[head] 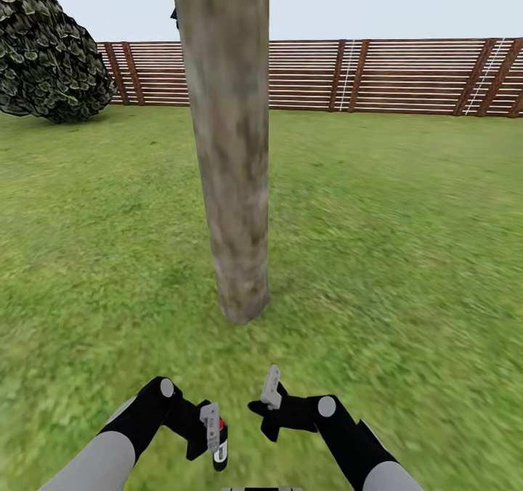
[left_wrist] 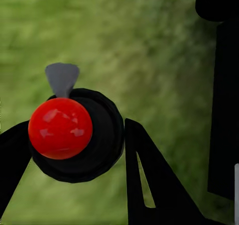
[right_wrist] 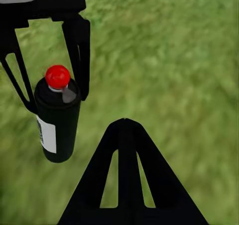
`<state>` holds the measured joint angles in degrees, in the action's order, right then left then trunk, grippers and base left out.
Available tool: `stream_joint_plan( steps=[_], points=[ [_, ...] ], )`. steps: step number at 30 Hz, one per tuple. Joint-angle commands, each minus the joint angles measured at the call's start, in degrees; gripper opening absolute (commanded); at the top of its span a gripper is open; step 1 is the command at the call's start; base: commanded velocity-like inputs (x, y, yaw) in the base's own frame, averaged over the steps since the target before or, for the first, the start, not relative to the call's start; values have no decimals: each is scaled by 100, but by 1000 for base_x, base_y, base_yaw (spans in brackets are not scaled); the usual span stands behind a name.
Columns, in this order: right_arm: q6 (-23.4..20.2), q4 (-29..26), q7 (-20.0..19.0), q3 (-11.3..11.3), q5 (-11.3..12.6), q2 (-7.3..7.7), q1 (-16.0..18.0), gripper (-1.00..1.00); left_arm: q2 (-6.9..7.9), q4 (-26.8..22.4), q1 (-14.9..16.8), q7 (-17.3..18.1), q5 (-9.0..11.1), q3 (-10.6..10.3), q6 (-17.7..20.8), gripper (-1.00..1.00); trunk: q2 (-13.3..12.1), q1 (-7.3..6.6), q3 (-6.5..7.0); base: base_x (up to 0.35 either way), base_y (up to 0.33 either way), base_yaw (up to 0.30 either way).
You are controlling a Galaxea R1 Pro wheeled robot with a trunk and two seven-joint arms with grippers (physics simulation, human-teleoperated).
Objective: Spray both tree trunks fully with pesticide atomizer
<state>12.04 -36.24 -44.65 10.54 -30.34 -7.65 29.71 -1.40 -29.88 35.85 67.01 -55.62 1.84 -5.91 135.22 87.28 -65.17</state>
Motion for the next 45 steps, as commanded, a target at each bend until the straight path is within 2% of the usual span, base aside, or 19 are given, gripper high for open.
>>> stream_joint_plan(
  steps=[1, 9, 14, 26, 36, 45],
  points=[
    [0, -17, 0, 0, 1, -4, 0, -100, -4, -2, 0, -10, 4, 0, 1, -100, 0, 0, 0, 0, 0, 0],
    [0, -65, -4, 8, 1, -8, 0, -100, -189, -49, 1, -21, 31, 0, -2, -100, 0, 0, 0, 0, 0, 0],
    [0, -64, -7, 7, 1, -8, 0, -100, -255, -139, 1, -24, 64, 2, 2, -100, 0, 0, 0, 0, 0, 0],
    [0, -65, -2, 9, 1, -8, 0, -100, -286, -297, 1, -47, 131, 17, -7, -100, 0, 0, 0, 0, 0, 0],
    [0, -68, -2, 9, 1, -10, 0, -100, -443, -299, 20, -47, 184, 18, -15, -100, 0, 0, 0, 0, 0, 0],
    [0, -68, 0, 9, 1, -12, 0, -100, -466, -299, 78, -47, 192, 39, -13, -100, 0, 0, 0, 0, 0, 0]
  ],
)
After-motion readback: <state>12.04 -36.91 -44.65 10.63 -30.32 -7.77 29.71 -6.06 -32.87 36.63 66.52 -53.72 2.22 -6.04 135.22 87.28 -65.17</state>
